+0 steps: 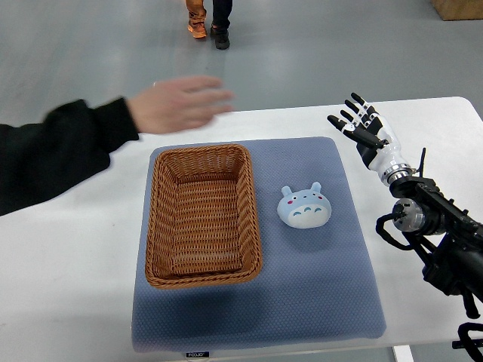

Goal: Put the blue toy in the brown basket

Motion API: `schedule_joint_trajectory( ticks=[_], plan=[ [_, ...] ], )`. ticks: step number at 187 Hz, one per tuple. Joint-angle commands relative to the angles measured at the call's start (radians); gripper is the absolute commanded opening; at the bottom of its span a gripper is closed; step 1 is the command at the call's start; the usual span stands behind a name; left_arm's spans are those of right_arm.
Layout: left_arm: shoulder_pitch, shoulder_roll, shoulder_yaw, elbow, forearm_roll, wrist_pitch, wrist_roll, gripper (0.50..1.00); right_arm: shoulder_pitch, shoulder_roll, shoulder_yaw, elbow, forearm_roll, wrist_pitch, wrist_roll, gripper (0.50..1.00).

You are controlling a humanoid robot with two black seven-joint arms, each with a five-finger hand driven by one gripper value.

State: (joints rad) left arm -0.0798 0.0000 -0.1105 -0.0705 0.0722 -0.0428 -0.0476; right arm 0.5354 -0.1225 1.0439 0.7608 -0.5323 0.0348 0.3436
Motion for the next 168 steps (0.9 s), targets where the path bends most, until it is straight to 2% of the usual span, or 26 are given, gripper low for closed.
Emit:
schedule_joint_trajectory(
  ticks=[1,168],
  plan=[
    [0.0,0.0,0.0,0.0,0.0,0.0,0.0,1.0,0.0,0.0,0.001,0.0,0.0,-0.001,0.0,0.924],
    [0.0,0.0,-0.002,0.0,-0.002,0.0,0.0,1.0,0.006,-0.009,-0.004,0.005,-0.002,0.004,0.008,0.924]
  ],
)
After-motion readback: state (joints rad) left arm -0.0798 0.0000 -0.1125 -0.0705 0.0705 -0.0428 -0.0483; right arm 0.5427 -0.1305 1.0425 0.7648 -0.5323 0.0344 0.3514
